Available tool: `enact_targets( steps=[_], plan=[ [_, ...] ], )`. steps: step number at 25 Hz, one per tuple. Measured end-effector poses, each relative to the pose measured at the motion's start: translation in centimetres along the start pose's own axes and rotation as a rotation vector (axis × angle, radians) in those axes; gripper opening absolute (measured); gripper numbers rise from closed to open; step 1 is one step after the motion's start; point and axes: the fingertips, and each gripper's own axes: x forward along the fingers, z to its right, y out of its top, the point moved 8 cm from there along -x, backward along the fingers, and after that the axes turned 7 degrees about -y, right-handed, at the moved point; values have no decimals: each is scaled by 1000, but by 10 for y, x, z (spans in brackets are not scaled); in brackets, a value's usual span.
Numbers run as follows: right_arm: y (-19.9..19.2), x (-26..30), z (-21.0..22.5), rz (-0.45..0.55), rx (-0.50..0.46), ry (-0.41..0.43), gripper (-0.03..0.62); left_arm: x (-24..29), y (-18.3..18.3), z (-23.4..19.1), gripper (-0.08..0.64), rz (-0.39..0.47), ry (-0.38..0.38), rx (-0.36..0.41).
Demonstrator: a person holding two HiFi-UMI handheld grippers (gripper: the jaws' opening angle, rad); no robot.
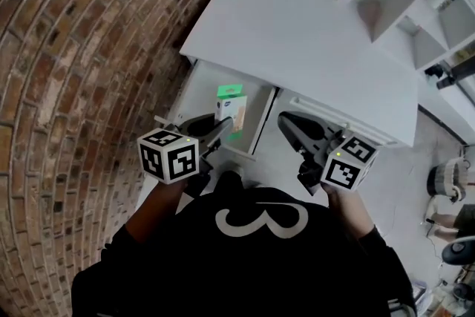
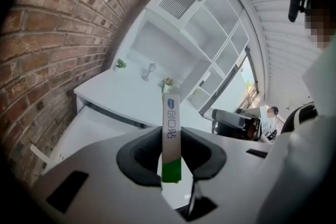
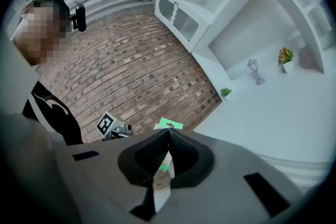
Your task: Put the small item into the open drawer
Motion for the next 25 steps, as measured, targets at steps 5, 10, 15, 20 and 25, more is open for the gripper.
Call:
enact_targets(
  steps=[5,10,15,20,25],
  plan=[
    [-5,15,5,18,36,-68,10,16,10,-29,91,-95,-17,52],
    [-10,21,8,38,61,-139,10,37,12,-59,91,-185,-40,82],
    [-23,22,15,59,96,-210,11,64,-1,-92,91,-300,-58,94],
    [-36,24,14,75,127,-267,11,85,-16,-123,91,-404,-62,111],
    [-45,21,13,82,142,-321,9,104,-29,-148,91,-487,-72,125]
  ],
)
